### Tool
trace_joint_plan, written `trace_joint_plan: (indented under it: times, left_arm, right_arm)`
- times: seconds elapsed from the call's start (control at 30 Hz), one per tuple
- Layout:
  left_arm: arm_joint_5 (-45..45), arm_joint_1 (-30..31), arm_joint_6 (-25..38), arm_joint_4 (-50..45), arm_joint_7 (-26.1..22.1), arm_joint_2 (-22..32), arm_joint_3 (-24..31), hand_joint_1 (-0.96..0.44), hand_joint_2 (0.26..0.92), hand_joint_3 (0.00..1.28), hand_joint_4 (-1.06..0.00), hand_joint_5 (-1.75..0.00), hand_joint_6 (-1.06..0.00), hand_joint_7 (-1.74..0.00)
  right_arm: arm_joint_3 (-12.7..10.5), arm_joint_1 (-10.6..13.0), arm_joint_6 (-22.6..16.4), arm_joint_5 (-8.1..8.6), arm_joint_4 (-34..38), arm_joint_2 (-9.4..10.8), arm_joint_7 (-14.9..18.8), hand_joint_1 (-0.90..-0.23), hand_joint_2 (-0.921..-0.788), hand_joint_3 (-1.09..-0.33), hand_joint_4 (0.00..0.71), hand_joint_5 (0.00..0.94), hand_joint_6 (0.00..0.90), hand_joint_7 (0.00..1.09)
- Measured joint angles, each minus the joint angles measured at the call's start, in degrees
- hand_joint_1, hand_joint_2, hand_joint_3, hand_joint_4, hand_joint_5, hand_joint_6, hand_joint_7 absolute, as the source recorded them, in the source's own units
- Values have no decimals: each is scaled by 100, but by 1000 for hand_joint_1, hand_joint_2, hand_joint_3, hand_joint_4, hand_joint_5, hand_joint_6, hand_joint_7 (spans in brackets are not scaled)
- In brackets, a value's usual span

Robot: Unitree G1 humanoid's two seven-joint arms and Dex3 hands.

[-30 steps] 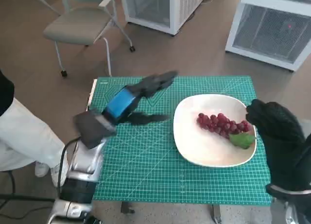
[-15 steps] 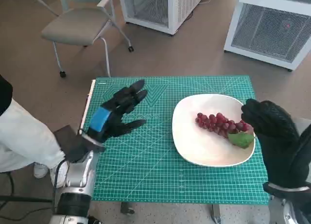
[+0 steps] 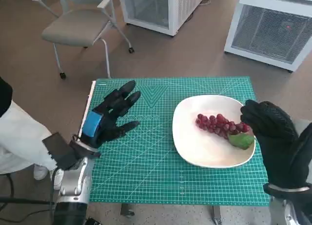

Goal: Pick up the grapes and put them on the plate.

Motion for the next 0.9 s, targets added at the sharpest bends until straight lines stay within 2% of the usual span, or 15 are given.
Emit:
trace_joint_plan:
  times: [0.6,0.9]
  left_arm:
    - [-79,355,109,-423,38,-147,-25,-345,921,86,-339,0,-367,0]
    - [-31,502,11,-533,423,-450,-40,-336,921,91,-349,-6,-357,-2]
  right_arm:
    - [23,-35,34,0,-12,5,7,-362,-921,-615,444,760,238,964]
    - [29,-35,34,-2,0,7,39,-361,-921,-616,442,765,236,967]
